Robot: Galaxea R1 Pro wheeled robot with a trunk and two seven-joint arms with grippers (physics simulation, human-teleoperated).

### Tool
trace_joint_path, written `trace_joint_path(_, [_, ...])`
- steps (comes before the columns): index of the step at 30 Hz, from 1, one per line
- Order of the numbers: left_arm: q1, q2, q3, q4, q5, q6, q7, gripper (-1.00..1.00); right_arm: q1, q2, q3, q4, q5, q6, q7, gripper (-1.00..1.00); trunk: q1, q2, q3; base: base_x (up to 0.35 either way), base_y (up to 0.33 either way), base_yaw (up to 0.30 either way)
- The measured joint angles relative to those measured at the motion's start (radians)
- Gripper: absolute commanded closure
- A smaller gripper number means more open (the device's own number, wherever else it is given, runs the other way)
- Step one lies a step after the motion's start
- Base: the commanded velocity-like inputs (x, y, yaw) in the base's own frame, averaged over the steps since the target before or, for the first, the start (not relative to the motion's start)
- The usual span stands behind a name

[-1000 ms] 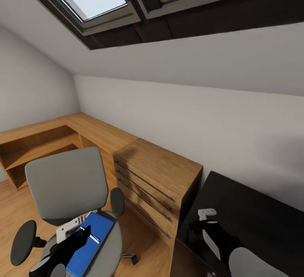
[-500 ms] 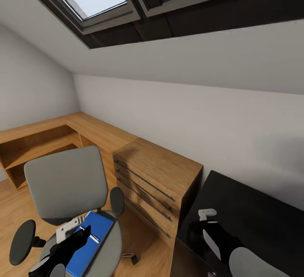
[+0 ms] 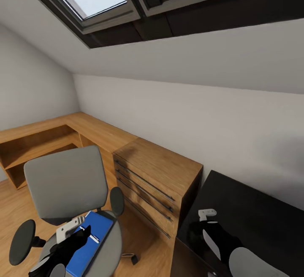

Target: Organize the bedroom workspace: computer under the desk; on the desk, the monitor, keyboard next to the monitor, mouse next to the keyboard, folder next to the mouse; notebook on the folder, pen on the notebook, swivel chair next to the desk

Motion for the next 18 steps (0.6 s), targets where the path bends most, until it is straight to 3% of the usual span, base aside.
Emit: trace_joint_path(18, [0.0, 0.001, 0.006, 0.0, 0.0, 0.0, 0.0, -1.0, 0.0, 0.002, 0.0, 0.0, 0.0, 0.0, 0.0, -1.0, 0.0, 0.0, 0.0, -0.031, 0.0, 0.0])
